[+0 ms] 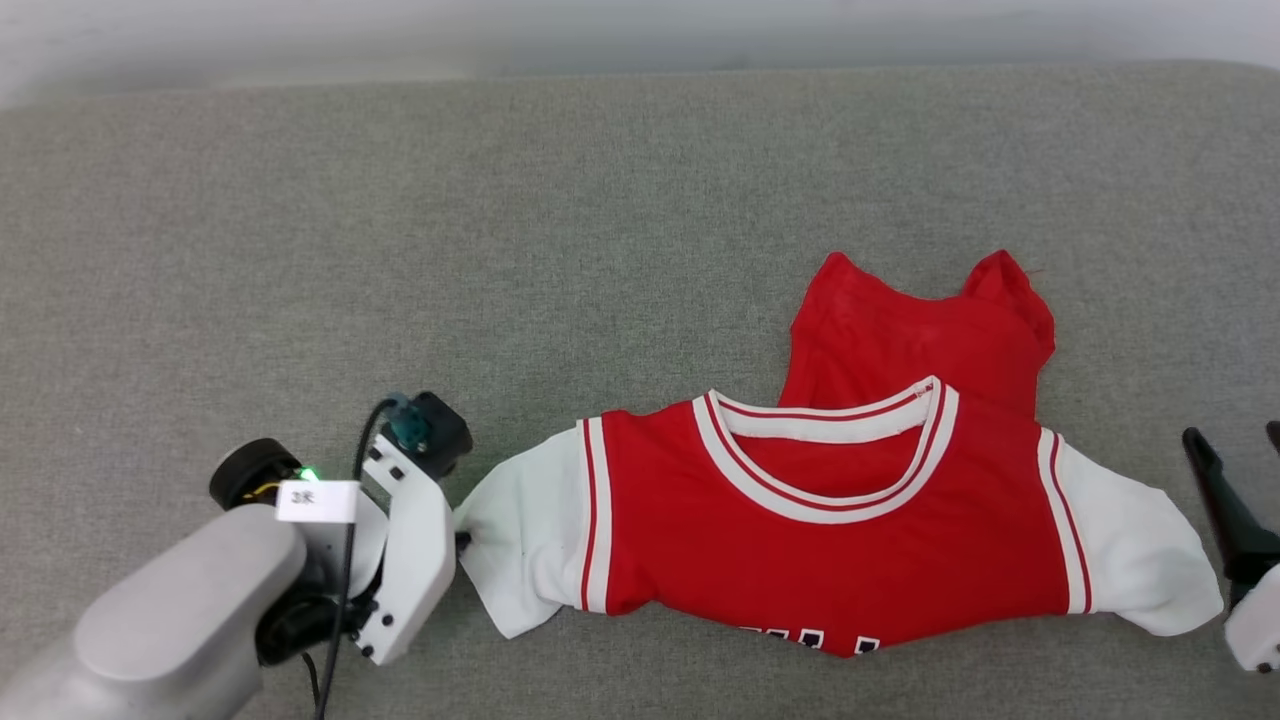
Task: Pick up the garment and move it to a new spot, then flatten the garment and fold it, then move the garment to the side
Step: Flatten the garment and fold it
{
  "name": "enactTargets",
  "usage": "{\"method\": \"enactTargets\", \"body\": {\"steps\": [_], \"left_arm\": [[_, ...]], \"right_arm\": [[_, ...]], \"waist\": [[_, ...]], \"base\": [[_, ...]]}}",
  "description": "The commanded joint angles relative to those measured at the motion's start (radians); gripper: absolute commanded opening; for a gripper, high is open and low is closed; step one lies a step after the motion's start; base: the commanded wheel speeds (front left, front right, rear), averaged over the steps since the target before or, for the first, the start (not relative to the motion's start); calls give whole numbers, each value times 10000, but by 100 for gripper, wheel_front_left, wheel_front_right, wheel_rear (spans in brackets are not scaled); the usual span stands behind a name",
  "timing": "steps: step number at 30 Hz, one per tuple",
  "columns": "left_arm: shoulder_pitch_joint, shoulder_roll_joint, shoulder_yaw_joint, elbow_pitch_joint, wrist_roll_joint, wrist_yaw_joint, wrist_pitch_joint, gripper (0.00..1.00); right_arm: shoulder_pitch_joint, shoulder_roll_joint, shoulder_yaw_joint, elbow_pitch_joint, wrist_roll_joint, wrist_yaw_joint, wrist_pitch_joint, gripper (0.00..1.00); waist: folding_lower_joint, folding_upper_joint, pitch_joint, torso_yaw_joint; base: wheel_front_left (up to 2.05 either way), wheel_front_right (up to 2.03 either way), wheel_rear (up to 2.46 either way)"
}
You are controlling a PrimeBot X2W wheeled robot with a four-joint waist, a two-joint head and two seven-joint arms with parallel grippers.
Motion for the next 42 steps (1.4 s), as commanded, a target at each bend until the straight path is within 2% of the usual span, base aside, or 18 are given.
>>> {"method": "enactTargets", "body": {"steps": [1,5,12,13,17,23,30,36,42], "left_arm": [[-41,179,96,214,18,51,-323,0],[-183,488,531,-65,58,114,-1093,0],[-69,1146,1189,-964,-19,684,-1790,0],[-69,1146,1189,-964,-19,684,-1790,0],[40,1532,1426,-1438,38,1006,-1967,0],[165,1794,1569,-2019,60,1315,-2066,0],[21,1641,1454,-2332,253,1419,-2042,0],[-140,1500,1406,-2344,329,1397,-2075,0],[-280,1433,1376,-2280,398,1346,-2119,0]], "right_arm": [[-56,-219,-65,-70,55,-11,72,100],[70,-823,-79,-215,194,-11,491,100],[372,-2294,160,-538,1026,-11,2079,100],[372,-2294,160,-538,1026,-11,2079,100],[450,-3059,634,-702,1686,-11,3099,100],[-8,-3747,1620,-871,2298,-11,4357,100],[-630,-4092,3148,-236,2678,-11,5444,100],[-1217,-3959,4287,1012,2629,-11,5323,100],[-1557,-3767,5833,2872,2343,-17,4832,100]], "waist": [[0,0,-157,37],[0,0,-390,92],[0,0,-557,190],[0,0,-557,190],[0,0,-543,245],[0,0,-414,362],[0,0,-143,638],[0,0,114,778],[0,0,291,846]], "base": [[0,0,0],[0,0,0],[0,0,0],[0,0,0],[0,0,0],[0,0,0],[0,0,0],[0,0,0],[0,0,0]]}}
